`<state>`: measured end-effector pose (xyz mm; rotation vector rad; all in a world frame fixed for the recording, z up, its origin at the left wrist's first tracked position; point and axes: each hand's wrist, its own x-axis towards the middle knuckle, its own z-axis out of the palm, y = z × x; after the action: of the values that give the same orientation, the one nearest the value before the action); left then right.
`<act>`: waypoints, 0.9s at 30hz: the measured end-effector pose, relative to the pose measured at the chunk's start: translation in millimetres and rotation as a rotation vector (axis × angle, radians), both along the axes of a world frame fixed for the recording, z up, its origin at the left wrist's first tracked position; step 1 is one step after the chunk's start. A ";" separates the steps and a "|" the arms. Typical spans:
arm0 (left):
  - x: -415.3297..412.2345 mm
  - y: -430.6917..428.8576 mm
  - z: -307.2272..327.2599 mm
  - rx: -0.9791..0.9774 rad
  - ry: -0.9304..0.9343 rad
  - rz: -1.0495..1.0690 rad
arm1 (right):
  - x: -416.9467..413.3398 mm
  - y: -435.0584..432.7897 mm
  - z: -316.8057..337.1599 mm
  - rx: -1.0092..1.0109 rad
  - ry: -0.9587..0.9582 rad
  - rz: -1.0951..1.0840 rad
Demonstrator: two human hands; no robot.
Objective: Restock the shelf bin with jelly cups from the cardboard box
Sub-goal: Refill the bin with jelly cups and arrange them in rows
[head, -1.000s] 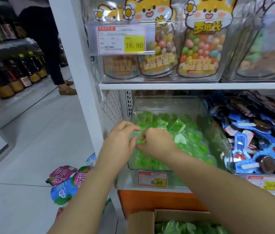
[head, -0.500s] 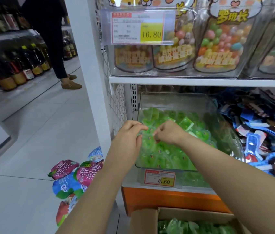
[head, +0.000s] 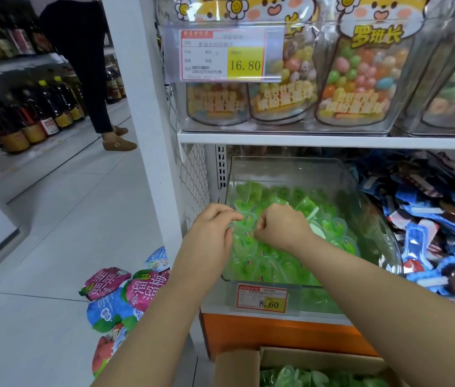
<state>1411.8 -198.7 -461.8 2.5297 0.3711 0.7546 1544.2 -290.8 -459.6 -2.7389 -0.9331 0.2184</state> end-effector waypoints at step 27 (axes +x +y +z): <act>121.9 -25.7 12.0 0.089 0.415 0.232 | 57.6 -44.7 19.5 0.145 -0.313 0.094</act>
<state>1533.7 -224.4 -449.8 2.7523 0.7958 0.3218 1601.8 -335.5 -440.0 -2.6419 -1.1087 -0.2600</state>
